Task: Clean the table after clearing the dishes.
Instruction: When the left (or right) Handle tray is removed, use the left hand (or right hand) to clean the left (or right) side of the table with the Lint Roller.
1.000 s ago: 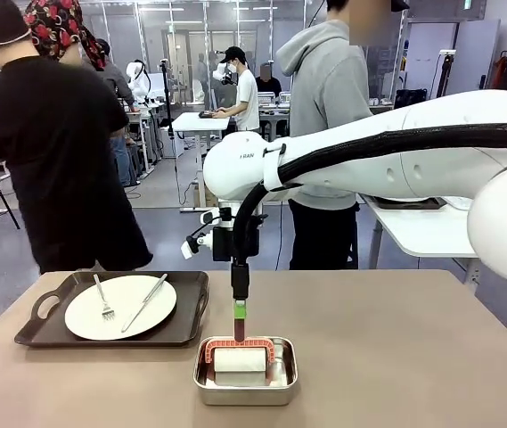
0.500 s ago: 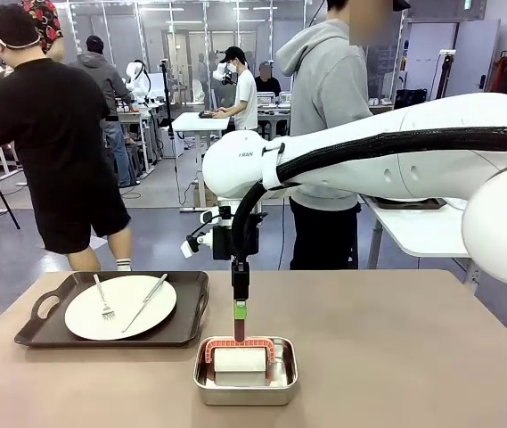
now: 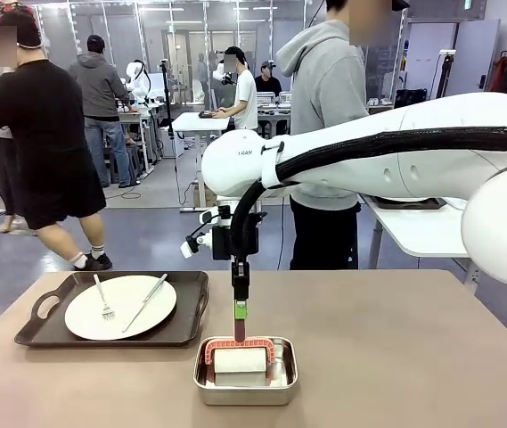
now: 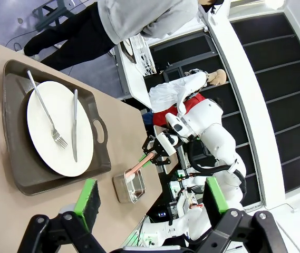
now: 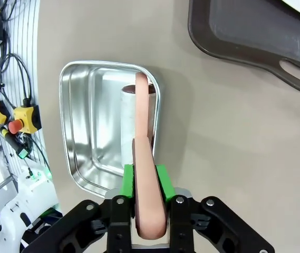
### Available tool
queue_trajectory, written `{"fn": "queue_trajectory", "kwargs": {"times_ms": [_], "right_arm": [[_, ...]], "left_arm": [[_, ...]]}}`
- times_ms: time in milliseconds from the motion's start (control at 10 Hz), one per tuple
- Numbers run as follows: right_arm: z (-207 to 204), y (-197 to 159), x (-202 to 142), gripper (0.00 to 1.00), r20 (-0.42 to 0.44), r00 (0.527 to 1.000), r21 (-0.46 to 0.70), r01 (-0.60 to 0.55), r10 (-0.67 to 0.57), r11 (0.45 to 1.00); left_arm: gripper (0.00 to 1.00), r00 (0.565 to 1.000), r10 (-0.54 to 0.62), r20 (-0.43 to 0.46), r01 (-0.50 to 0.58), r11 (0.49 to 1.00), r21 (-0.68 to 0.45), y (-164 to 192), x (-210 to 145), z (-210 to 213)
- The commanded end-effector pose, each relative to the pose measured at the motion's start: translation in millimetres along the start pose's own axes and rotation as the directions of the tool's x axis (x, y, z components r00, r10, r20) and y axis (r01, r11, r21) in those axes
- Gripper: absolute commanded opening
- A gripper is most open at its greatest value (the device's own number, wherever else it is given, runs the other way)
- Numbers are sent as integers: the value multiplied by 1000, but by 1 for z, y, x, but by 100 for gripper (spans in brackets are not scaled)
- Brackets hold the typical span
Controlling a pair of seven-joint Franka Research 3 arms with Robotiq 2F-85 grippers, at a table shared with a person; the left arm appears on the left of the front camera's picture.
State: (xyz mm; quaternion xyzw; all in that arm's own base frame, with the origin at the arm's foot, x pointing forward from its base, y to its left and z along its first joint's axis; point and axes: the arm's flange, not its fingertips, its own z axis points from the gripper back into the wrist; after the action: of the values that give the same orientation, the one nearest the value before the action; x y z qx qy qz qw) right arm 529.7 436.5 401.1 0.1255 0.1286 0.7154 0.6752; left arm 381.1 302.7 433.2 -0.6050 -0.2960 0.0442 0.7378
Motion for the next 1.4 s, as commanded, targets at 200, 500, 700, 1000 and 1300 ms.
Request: {"fn": "queue_trajectory", "kwargs": {"times_ms": [200,500,700,1000,1300], "right_arm": [[18,9,11,0,-14,999,7,30,-30,1000],[69,52,2,0,-10,984,-82,179,-181,980],[98,79,-10,0,10,960,-131,280,-281,951],[114,80,-11,0,42,968,-131,250,-247,959],[114,80,-11,0,42,968,-131,250,-247,959]], "left_arm": [[100,1000,-3,0,3,1000,-10,-2,-2,3],[100,1000,-3,0,3,1000,-10,-2,-2,3],[100,1000,-3,0,3,1000,-10,-2,-2,3],[100,1000,-3,0,3,1000,-10,-2,-2,3],[100,1000,-3,0,3,1000,-10,-2,-2,3]]}}
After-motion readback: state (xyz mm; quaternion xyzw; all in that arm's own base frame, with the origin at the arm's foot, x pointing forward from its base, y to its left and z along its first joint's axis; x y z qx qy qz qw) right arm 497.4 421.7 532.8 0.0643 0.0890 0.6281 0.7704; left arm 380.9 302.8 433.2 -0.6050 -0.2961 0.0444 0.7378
